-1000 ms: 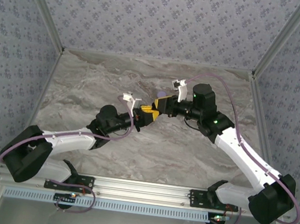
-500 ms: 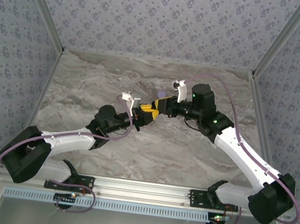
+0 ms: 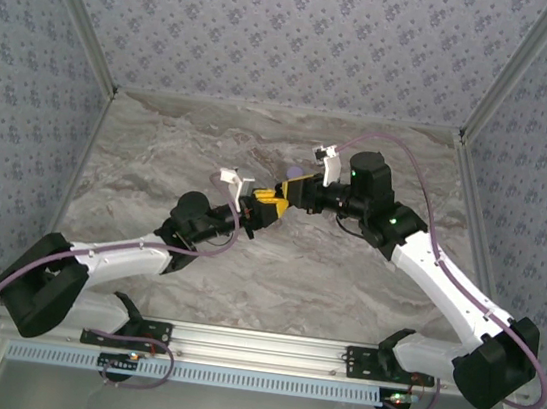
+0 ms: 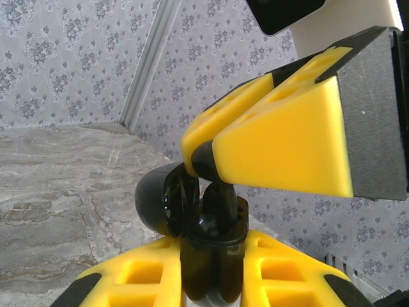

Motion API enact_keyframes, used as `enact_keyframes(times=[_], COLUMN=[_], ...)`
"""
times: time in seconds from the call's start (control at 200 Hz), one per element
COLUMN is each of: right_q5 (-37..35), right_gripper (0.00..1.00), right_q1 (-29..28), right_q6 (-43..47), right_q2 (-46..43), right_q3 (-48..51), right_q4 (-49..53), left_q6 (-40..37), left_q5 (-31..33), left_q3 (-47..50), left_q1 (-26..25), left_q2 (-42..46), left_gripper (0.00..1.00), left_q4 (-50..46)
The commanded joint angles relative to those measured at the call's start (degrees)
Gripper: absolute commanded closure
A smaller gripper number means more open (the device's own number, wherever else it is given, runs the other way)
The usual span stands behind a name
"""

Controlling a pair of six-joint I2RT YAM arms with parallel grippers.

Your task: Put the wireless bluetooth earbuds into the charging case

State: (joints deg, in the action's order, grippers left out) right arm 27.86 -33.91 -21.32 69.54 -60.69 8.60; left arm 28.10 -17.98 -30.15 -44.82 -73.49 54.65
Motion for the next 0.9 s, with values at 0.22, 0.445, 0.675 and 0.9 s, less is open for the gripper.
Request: enact_keyframes(times=[0.22,0.445,0.675,0.9], right_q5=[-1.45,-3.97,-9.68,-13.95], right_gripper=[0.62,0.51,0.47,0.57], right_q1=[-0.44,-1.22,-2.2,-2.28], right_q6=[1.55,2.85,4.63,6.07], right_q2=[0.29,-0.08,-1.89,-2.66], right_q3=[-2.07,-3.45,-4.34,-4.62], right_q4=[3.14,5.78,9.31,12.97], left_q6=[-2.07,-4.38,-7.1,-8.32], left_q5=[-1.01,-0.57,-0.06,0.42], left_q3=[-0.76,-1.64,-1.83,-1.75], left_q1=[-0.71,-1.32,-1.88,-1.98], left_q2=[1.87,1.82,2.46,3.58], left_gripper=[0.81,0.81,0.8,0.81], left_q4=[1.47,-2.69,-6.22,-8.04])
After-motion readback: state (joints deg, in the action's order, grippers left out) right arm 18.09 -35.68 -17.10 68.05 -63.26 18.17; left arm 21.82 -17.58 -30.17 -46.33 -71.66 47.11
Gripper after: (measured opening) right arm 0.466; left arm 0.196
